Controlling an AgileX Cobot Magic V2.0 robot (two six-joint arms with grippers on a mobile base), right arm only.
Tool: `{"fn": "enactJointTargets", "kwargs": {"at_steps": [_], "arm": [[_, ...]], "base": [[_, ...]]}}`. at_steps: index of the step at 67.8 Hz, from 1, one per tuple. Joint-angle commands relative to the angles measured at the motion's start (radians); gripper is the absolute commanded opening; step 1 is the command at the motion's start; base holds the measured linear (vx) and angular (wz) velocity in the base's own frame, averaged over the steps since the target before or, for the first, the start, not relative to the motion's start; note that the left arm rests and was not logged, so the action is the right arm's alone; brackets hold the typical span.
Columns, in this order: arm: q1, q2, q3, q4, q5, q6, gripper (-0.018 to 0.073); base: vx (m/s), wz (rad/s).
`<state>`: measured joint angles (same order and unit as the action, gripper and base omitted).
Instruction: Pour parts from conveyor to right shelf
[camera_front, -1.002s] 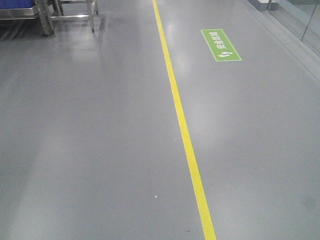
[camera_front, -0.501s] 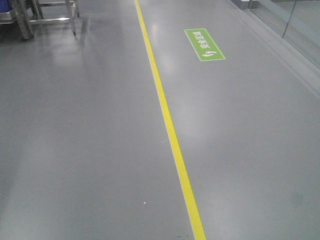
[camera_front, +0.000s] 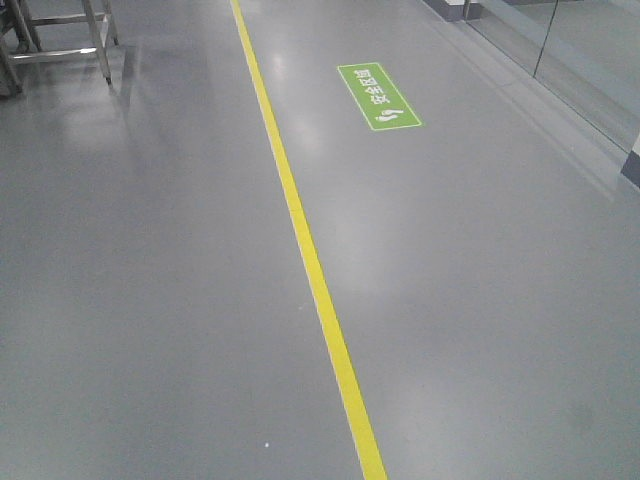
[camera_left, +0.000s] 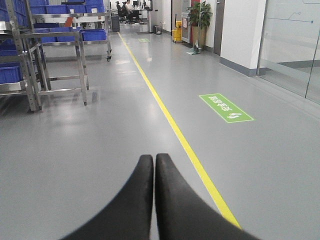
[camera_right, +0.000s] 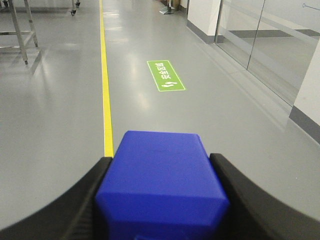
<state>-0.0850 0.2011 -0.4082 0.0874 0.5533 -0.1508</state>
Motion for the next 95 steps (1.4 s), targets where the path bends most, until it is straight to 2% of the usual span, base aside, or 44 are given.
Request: {"fn": "enactJointTargets", "kwargs": {"at_steps": [1, 46, 95], "arm": [[-0.004, 0.009, -0.027, 0.002, -0.081, 0.001, -0.0006], [-0.004, 0.009, -0.027, 0.002, -0.081, 0.001, -0.0006], [-0.004, 0.009, -0.027, 0.002, -0.081, 0.001, -0.0006]], "base": [[0.28, -0.06], [0.38, 0.03], [0.50, -0.04]]}}
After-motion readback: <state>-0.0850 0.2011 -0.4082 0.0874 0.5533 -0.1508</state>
